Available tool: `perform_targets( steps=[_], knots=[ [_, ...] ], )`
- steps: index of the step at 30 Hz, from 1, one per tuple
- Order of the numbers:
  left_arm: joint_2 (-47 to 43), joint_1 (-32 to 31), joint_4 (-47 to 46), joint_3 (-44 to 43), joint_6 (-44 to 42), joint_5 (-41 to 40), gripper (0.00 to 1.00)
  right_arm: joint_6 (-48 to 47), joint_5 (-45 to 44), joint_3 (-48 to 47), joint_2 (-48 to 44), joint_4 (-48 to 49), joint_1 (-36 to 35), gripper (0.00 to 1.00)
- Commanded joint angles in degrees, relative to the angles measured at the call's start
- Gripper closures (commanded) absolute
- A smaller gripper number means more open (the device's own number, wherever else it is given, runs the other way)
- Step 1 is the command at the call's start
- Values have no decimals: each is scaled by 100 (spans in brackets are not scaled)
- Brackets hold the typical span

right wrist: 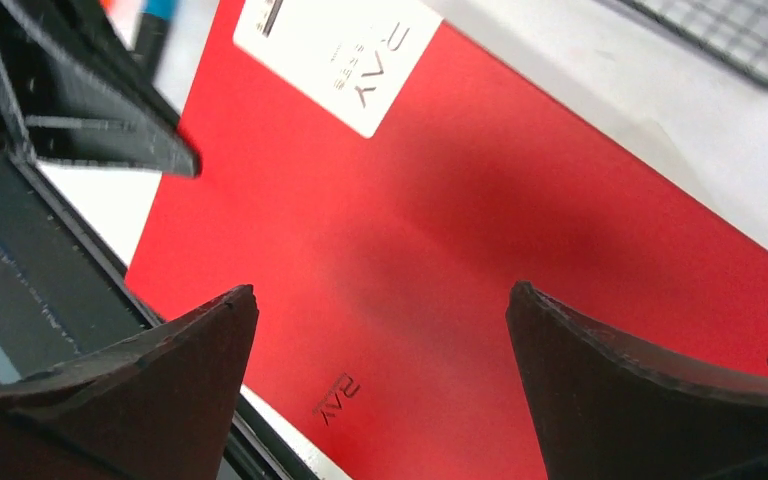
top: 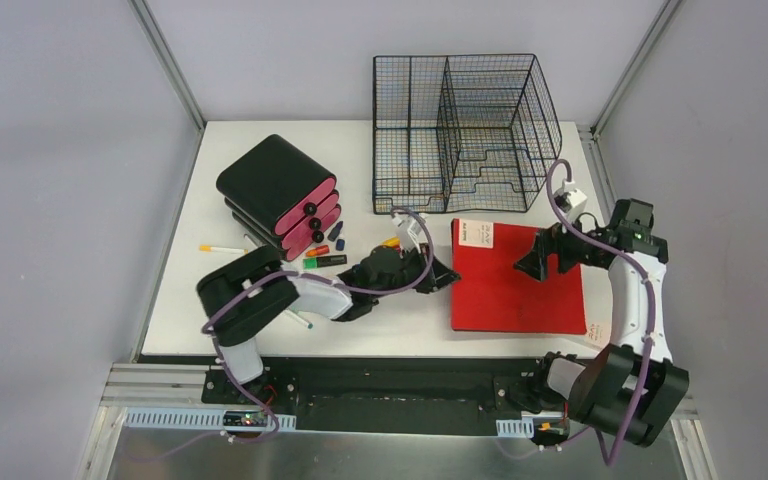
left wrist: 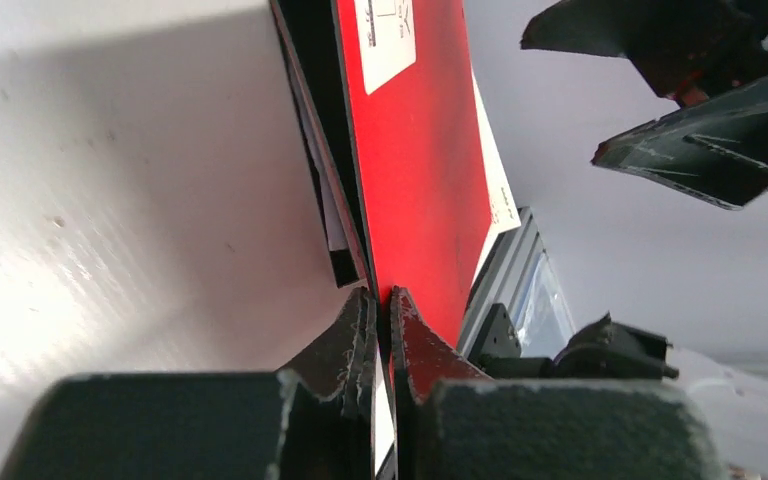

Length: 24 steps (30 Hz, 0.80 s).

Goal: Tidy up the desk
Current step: Pick up the folder from the corner of the board.

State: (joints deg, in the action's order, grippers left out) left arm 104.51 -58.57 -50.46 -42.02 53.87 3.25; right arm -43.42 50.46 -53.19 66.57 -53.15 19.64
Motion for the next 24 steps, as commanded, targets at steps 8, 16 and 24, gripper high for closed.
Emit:
perform_targets(
  steps=[8,16,24],
  knots=[
    [-2657,1094,2766,-355,-3248,2067,100,-997,1150,-1550,-307,-1368,-782,1],
    [-3481,1258,5412,-1580,-5436,2646,100,-1134,616,-3332,459,-2329,-1831,1],
    [-3560,1260,6089,-2158,-5988,2883,100,-1268,738,-4676,857,-2982,-2298,1]
  ],
)
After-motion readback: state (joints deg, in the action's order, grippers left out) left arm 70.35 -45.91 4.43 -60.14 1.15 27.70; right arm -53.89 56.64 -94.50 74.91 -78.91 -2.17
